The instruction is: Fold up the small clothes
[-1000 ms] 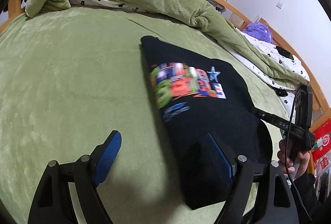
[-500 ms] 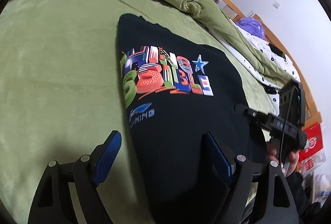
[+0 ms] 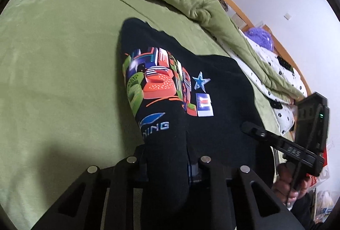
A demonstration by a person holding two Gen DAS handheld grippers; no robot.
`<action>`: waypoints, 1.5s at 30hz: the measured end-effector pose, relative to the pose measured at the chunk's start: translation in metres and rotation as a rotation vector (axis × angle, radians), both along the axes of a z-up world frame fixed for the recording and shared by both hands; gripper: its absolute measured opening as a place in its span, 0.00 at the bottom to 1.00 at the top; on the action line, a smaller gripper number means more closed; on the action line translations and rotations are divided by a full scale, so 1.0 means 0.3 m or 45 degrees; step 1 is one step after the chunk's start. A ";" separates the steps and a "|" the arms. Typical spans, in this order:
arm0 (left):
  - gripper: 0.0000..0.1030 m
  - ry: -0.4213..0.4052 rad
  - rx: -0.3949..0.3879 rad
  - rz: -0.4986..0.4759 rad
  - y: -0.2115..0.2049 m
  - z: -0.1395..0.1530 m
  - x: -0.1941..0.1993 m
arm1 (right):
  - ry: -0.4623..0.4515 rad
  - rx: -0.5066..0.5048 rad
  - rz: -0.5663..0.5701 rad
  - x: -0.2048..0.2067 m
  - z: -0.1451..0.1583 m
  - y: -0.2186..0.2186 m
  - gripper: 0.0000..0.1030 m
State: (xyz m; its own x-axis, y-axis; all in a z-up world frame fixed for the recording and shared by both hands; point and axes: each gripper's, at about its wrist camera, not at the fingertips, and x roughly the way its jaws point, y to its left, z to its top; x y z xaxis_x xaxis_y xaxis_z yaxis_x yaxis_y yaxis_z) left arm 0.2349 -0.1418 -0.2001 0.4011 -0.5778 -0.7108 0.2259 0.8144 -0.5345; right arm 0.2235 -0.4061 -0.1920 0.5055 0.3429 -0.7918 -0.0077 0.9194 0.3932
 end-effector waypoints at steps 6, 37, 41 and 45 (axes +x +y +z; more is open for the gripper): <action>0.21 -0.080 0.039 0.077 0.179 0.088 0.018 | -0.075 0.055 0.026 0.034 0.096 0.173 0.31; 0.67 -0.070 0.200 0.175 0.580 -0.008 0.004 | -0.195 -0.105 0.184 0.259 0.061 0.610 0.07; 0.69 -0.106 0.141 0.157 0.579 0.004 -0.023 | -0.336 -0.171 0.225 0.245 0.171 0.610 0.07; 0.69 -0.096 0.182 0.136 0.554 0.008 -0.030 | -0.044 -0.266 0.211 0.358 -0.064 0.616 0.07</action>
